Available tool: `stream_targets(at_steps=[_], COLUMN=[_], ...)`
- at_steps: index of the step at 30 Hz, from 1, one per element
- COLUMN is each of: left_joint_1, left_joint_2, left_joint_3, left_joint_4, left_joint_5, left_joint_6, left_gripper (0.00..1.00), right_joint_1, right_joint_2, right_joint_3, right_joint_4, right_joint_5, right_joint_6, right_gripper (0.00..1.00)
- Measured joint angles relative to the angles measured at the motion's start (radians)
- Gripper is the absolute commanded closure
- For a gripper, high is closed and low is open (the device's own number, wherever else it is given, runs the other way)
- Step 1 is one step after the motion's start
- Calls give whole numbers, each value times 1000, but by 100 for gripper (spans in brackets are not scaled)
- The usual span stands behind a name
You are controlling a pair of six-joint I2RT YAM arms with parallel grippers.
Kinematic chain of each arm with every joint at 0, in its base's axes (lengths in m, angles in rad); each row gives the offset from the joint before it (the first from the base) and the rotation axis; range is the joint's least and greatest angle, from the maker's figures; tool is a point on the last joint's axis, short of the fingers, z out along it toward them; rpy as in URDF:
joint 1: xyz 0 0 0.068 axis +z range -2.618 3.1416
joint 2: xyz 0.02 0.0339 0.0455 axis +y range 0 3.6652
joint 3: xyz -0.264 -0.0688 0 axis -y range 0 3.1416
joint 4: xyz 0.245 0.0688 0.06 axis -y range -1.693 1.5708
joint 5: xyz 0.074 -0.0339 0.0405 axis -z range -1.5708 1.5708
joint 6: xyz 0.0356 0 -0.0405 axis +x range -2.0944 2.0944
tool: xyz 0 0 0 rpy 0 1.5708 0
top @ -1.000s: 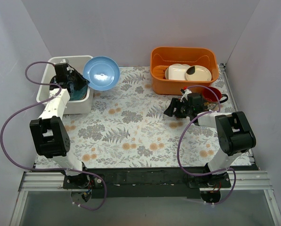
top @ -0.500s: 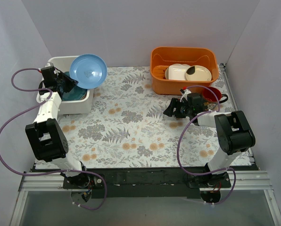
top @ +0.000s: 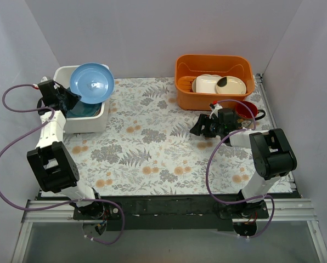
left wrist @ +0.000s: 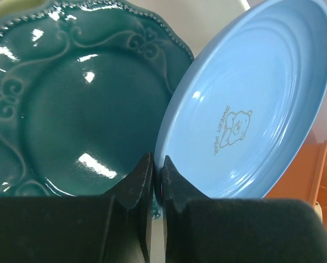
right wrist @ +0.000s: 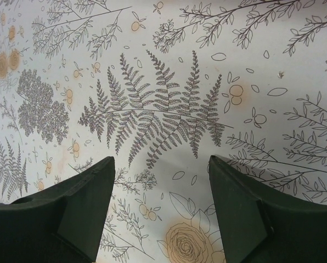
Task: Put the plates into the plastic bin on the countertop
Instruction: Place the plate in the plastic bin, then reset both arms
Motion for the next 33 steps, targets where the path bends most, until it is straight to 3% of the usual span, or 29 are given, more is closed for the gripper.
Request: stream_targets(at_steps=[14, 18, 19, 22, 26, 33], left_joint_1=[40, 46, 47, 51, 53, 53], left_joint_2=[0, 0, 0, 2, 3, -1], left_joint_3=[-3, -3, -3, -3, -3, -3], left_joint_4=[-5, -13, -14, -19, -22, -41], left_joint_5=[-48, -71, -75, -81, -83, -149], left_joint_6=[0, 5, 8, 15, 19, 27], left_gripper=[100, 60, 39, 19, 2, 2], right_joint_1=[2, 2, 2, 2, 2, 2], right_joint_2=[11, 12, 12, 12, 13, 13], right_joint_3=[2, 2, 2, 2, 2, 2], right_joint_4=[19, 20, 20, 21, 21, 21], right_joint_5=[-10, -14, -15, -15, -15, -15], right_joint_6=[2, 2, 2, 2, 2, 3], right_gripper=[24, 23, 24, 24, 23, 23])
